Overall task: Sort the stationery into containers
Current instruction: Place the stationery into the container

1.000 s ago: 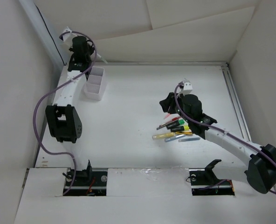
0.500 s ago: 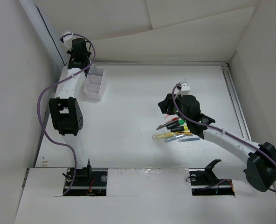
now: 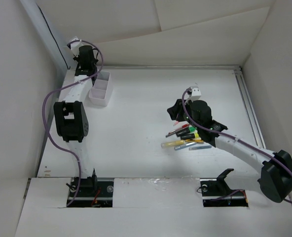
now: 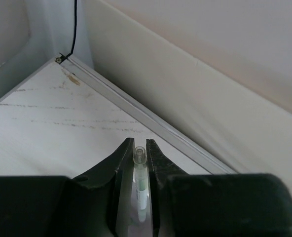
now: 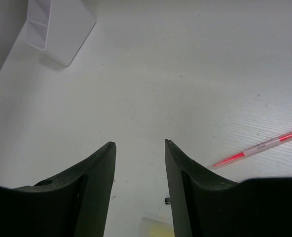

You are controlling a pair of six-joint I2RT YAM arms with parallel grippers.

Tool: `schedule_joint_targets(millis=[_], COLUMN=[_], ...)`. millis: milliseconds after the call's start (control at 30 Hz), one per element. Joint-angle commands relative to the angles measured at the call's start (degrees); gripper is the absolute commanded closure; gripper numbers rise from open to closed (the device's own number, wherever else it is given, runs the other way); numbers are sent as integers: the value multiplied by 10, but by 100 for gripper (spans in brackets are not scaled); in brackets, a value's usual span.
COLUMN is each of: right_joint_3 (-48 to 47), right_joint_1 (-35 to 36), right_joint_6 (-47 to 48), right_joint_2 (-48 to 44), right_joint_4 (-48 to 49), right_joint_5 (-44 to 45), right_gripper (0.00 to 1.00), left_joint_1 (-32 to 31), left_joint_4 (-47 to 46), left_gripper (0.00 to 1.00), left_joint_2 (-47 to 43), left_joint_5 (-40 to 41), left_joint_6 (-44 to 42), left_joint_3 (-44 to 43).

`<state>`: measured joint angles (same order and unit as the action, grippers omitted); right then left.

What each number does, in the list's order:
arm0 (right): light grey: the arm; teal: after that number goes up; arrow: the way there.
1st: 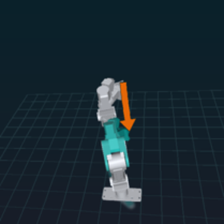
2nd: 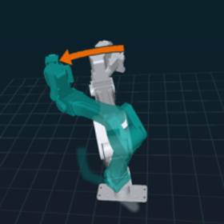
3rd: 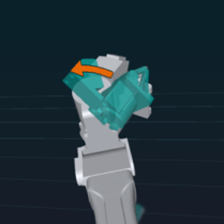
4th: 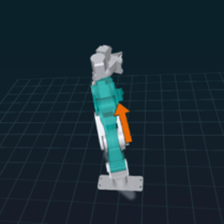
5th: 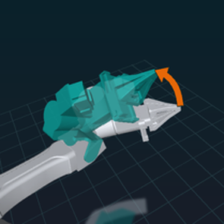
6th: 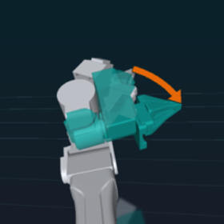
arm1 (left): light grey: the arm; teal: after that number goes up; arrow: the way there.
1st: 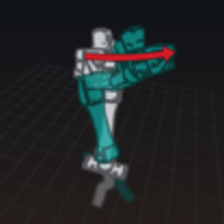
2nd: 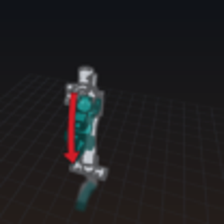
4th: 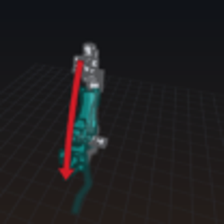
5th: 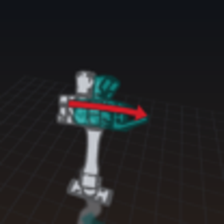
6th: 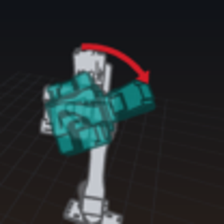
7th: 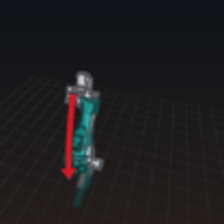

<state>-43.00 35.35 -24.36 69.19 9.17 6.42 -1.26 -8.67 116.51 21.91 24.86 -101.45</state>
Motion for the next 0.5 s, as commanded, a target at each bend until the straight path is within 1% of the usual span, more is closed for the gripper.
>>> schedule_joint_targets(millis=[0,33,67,167,200,267,333,400,433,467], right_joint_3=[-13,-13,-13,-13,-13,-13,-7,-7,-2,-2], right_joint_1=[6,6,6,6,6,6,6,6,6,1], right_joint_6=[5,5,5,5,5,5,-1,-1,-7,-12], right_joint_2=[4,4,4,-1,-1,-1,-1,-1,-6,-6], right_joint_4=[28,28,28,28,28,28,28,28,21,3], right_joint_5=[-4,-4,-4,3,4,9,27,70,86,104], right_gripper=[50,50,50,50,50,48,48,56,61,77], left_joint_1=[-9,-15,-16,-21,-21,-21,-21,-21,-21,-21], left_joint_4=[-41,-41,-41,-55,-55,-50,-44,-50,-50,-63], left_gripper=[86,83,75,61,53,46,46,51,53,54], left_joint_2=[-14,-14,-29,-51,-64,-79,-109,-134,-161,-175], left_joint_5=[13,13,13,8,8,-7,-15,-41,-53,-68], left_joint_6=[-17,-17,-17,-17,-11,-10,4,15,24,34], left_joint_3=[13,13,30,50,50,50,59,80,90,101])
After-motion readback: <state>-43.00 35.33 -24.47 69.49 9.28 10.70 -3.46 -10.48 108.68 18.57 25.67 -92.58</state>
